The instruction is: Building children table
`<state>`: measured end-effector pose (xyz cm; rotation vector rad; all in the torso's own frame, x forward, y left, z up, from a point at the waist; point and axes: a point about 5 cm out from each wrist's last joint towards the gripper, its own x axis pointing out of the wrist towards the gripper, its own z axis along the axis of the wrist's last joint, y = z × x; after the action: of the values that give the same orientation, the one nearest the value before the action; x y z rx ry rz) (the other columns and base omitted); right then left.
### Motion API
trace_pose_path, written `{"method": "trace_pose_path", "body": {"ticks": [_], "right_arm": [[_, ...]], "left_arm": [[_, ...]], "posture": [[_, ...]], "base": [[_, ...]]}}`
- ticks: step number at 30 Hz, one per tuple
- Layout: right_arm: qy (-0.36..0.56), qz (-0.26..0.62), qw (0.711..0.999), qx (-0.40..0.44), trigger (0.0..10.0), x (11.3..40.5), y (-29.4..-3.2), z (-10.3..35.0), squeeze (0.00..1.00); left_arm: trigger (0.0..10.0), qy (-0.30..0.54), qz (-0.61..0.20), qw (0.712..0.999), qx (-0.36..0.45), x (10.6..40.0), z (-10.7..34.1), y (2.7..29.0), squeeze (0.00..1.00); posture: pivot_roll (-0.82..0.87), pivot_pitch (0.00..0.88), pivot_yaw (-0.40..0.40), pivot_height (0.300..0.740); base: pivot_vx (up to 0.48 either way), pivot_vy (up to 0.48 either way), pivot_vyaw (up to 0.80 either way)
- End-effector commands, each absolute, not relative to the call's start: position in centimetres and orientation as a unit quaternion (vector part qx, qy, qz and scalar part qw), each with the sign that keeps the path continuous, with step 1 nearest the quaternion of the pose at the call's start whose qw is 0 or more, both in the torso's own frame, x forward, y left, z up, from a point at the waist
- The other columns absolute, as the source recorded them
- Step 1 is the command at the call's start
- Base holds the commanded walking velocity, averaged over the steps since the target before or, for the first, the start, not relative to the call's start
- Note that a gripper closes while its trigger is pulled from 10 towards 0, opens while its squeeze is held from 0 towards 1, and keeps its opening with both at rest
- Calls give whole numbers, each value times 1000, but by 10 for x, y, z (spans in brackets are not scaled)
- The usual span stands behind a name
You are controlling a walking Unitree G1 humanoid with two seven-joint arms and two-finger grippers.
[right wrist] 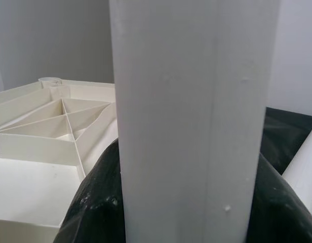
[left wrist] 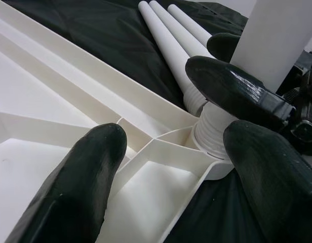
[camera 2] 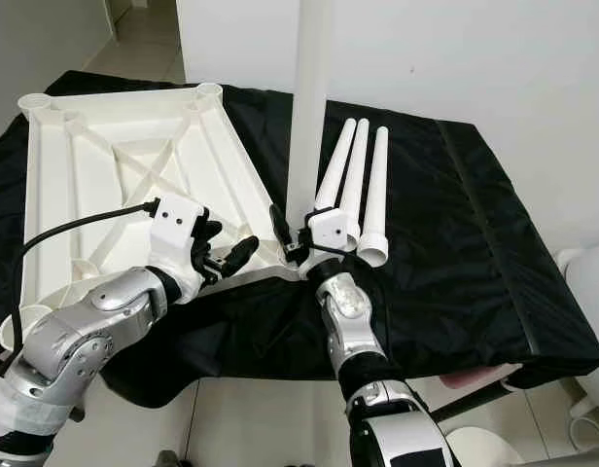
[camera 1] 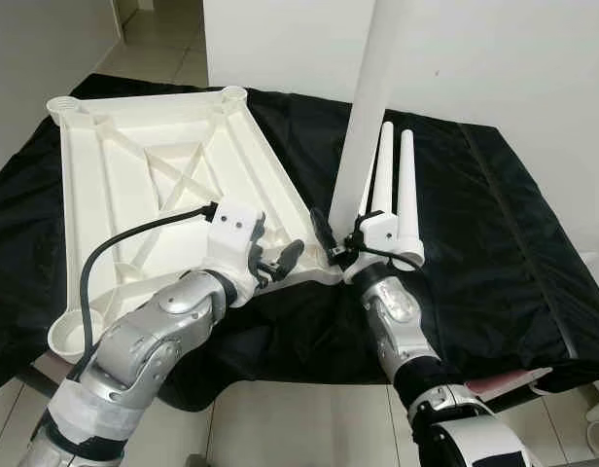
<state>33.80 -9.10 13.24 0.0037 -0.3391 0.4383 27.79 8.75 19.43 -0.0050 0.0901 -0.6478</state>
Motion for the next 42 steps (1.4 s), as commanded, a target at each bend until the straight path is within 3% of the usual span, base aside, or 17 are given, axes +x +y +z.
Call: {"method": "trace_pose_path", "body": {"ticks": [1,7,13,23,24,29,30,31,35,39,42], "right_arm": [[-54,204,977,12,10000,320,-97,80,0],[-48,193,980,33,10000,318,-98,77,0],[-103,200,973,48,10000,318,-96,94,0],[-182,252,949,59,10000,321,-95,145,0],[-186,258,946,57,10000,322,-96,149,0],[-185,277,941,49,10000,326,-98,164,0],[-181,287,940,37,10000,328,-99,169,0],[-168,301,938,32,10000,329,-100,173,0],[-160,310,937,28,10000,330,-101,175,0],[-115,337,934,-5,10000,336,-113,182,0],[-99,358,928,-26,10000,336,-115,180,0]], "left_arm": [[10000,38,-390,920,-1,272,197,79,0],[10000,38,-391,920,-2,271,196,79,0],[10000,39,-396,918,2,270,195,77,0],[10000,23,-429,903,-1,270,199,75,0],[10000,22,-434,901,-5,270,200,75,1000],[10000,7,-447,894,-3,270,207,76,1000],[10000,-1,-450,893,-3,271,210,77,878],[10000,-8,-458,889,-7,272,215,78,0],[10000,-13,-464,886,-10,272,218,78,0],[10000,-53,-540,839,-35,264,241,79,0],[10000,-63,-563,823,-47,262,249,77,0]], "posture": [[151,103,-77,740],[149,99,-80,740],[150,90,-79,740],[136,78,-82,740],[136,78,-82,740],[129,69,-87,740],[129,68,-88,740],[129,67,-90,740],[129,67,-90,740],[128,68,-99,740],[125,66,-94,740]], "base": [[0,0,0],[0,0,0],[0,0,0],[0,0,0],[0,0,0],[0,0,0],[0,0,0],[0,0,0],[0,0,0],[0,0,0],[0,0,0]]}}
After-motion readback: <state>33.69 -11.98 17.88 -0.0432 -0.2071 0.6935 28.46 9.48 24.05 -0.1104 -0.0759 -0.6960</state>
